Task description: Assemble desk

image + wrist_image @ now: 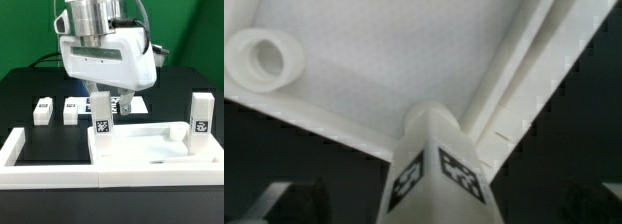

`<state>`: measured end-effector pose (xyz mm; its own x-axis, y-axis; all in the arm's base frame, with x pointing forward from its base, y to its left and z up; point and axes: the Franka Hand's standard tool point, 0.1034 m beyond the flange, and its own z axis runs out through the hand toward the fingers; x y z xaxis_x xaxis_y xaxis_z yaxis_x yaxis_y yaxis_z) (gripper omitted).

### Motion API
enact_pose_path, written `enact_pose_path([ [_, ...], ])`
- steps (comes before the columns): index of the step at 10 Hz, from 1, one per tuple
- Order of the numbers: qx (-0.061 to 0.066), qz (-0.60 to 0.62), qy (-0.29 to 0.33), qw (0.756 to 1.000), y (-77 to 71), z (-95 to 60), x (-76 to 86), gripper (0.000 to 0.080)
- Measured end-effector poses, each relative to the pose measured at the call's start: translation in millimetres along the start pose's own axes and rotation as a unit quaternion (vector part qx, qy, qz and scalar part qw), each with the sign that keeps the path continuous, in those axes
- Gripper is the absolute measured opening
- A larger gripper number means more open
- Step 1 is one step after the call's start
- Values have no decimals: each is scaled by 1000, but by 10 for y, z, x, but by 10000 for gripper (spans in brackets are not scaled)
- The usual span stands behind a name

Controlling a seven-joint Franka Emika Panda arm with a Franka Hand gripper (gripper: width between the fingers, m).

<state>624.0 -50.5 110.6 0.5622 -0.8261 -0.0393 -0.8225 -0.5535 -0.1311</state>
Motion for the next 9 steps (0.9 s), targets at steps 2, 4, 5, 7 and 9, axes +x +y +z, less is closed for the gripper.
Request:
enact_pose_path([
  [2,-7,-94,4,996,1,-11,16,649],
  [4,-21,-253,18,967,-66,-81,87,649],
  [5,-21,-248,18,968,-55,-78,98,649],
  [7,-22,-232,18,972,-55,-75,94,611],
  [9,-19,-170,19,985,-58,-71,89,436],
])
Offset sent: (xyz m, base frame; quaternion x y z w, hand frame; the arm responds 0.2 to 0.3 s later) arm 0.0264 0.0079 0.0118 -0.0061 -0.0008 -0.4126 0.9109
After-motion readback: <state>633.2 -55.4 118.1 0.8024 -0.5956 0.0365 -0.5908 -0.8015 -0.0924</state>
